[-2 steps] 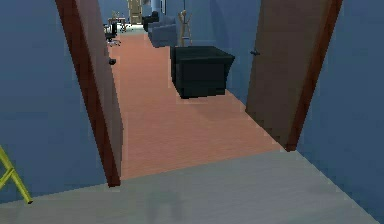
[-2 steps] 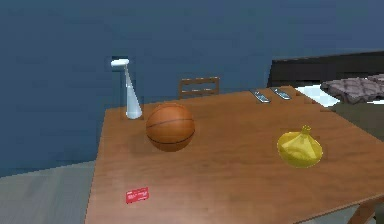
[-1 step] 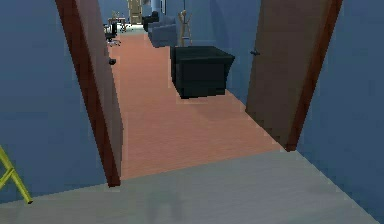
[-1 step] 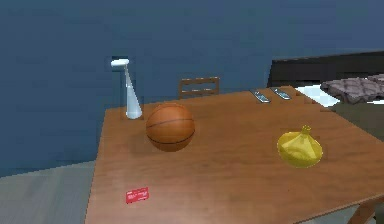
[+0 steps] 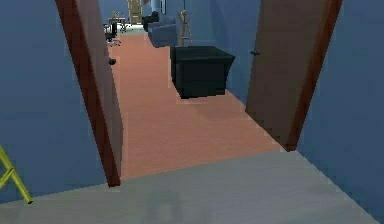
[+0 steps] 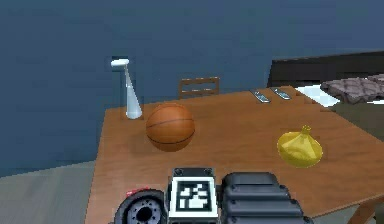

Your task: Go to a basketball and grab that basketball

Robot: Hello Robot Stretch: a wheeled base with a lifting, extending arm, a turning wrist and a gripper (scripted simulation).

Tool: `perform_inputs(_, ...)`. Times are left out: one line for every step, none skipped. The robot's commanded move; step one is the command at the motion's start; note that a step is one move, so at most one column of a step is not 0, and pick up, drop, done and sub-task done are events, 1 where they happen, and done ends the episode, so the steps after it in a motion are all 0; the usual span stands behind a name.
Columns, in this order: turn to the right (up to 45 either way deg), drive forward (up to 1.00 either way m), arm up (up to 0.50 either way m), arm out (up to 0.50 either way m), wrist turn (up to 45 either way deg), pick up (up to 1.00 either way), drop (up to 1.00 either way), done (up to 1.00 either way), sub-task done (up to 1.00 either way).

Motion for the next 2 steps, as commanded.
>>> perform_inputs(0.0, 0.00, 0.00, 0.38, 0.0, 0.00, 0.00, 0.00, 0.00)
perform_inputs(0.0, 0.00, 0.00, 0.00, 45.0, 0.00, 0.00, 0.00, 0.00)
